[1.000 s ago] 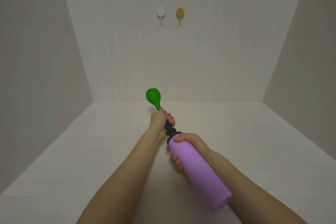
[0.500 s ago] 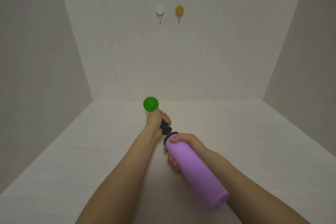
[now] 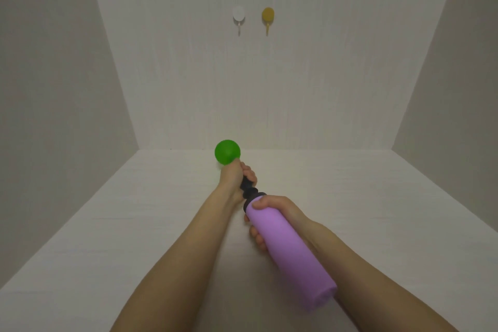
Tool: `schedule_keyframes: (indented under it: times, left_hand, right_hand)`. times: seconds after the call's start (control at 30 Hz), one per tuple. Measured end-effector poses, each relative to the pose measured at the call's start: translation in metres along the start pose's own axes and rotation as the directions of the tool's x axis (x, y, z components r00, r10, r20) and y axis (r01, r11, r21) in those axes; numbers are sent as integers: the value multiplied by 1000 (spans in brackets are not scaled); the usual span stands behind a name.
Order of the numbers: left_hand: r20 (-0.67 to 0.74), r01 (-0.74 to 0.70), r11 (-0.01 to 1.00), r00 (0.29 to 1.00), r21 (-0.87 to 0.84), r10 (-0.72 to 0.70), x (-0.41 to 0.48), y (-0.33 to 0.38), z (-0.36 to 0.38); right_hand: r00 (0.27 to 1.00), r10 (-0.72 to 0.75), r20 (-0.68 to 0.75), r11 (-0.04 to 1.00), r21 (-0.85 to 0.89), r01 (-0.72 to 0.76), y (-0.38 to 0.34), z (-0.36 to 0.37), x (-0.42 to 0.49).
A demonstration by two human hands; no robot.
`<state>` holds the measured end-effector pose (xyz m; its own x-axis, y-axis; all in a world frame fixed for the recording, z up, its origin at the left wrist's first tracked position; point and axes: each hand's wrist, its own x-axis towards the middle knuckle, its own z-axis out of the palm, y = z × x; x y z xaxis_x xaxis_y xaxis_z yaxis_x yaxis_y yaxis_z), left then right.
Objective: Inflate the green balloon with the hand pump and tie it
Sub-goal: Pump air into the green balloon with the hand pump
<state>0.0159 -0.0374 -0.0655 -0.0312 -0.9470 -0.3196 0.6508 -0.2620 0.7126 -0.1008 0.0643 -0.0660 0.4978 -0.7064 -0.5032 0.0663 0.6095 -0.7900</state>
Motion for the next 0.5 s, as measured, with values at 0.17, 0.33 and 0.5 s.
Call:
schedule_keyframes:
  times: [0.17,0.33,0.5]
  left_hand:
    - [-7,-29,999,1000,-26,29,14,32,-3]
    - [34,-11,999,999,-50,12,4,13,1]
    - [29,-24,1000,999,-2,24,-7,-5,7]
  right_hand:
    - [998,10,64,999,-46,-7,7,-7,-18]
    - [999,-8,39,998,-57,10,2,-5,-11]
    - [999,-33,1,998,-48,33,-4,-1,-1]
